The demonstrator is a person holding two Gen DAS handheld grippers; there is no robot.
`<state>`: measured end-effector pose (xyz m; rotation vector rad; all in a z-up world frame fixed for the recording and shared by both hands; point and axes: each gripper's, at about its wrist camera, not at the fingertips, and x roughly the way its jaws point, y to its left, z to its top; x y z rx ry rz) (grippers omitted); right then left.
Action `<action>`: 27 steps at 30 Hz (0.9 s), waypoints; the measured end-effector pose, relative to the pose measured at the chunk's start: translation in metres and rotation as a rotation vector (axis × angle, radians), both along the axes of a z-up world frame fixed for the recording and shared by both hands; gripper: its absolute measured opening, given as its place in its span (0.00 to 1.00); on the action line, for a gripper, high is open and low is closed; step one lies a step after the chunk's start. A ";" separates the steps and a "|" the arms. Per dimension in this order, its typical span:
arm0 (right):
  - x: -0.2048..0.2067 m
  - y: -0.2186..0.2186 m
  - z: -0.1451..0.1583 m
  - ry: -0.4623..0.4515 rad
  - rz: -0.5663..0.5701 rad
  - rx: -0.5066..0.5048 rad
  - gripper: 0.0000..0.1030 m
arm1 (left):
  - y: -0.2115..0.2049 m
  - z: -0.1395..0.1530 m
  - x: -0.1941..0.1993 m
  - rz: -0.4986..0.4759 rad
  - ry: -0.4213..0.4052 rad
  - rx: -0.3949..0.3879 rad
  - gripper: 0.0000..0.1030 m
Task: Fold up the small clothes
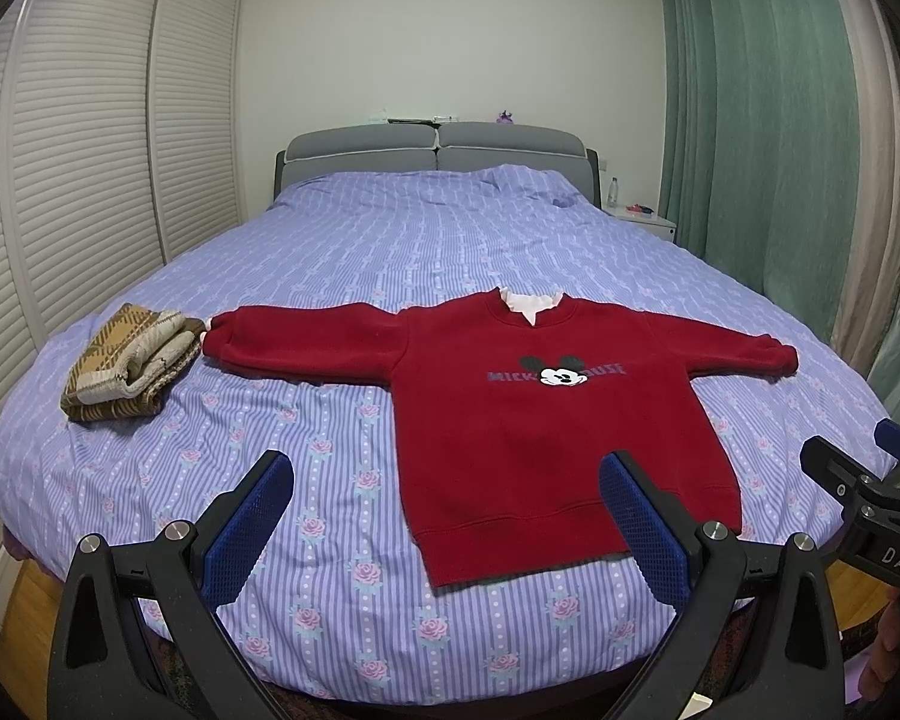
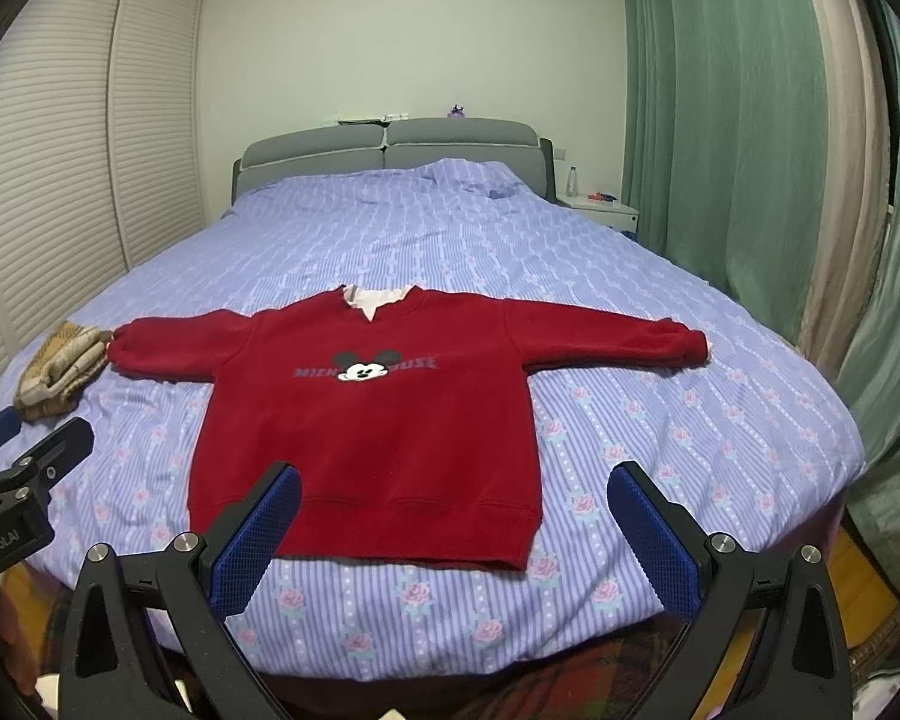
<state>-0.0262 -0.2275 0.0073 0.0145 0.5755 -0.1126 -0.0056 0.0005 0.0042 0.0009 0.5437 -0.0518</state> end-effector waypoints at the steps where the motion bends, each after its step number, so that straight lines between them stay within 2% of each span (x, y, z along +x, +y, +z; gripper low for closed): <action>1: 0.000 0.000 0.000 0.002 -0.001 0.000 0.99 | 0.000 0.000 0.000 0.000 0.001 0.000 1.00; 12: 0.007 0.002 -0.007 0.024 0.005 0.000 0.99 | 0.004 -0.007 0.008 0.003 0.026 -0.010 1.00; 16: 0.018 0.009 -0.014 0.040 0.018 -0.002 0.99 | 0.013 -0.012 0.018 0.047 0.044 -0.009 1.00; 21: 0.047 0.030 -0.022 0.054 0.063 -0.017 0.99 | 0.036 -0.020 0.043 0.102 0.076 0.033 1.00; 25: 0.086 0.065 -0.028 0.039 0.158 -0.049 0.99 | 0.070 -0.022 0.072 0.181 0.072 0.066 1.00; 27: 0.107 0.085 -0.028 0.036 0.207 -0.063 0.99 | 0.094 -0.020 0.090 0.196 0.070 0.058 1.00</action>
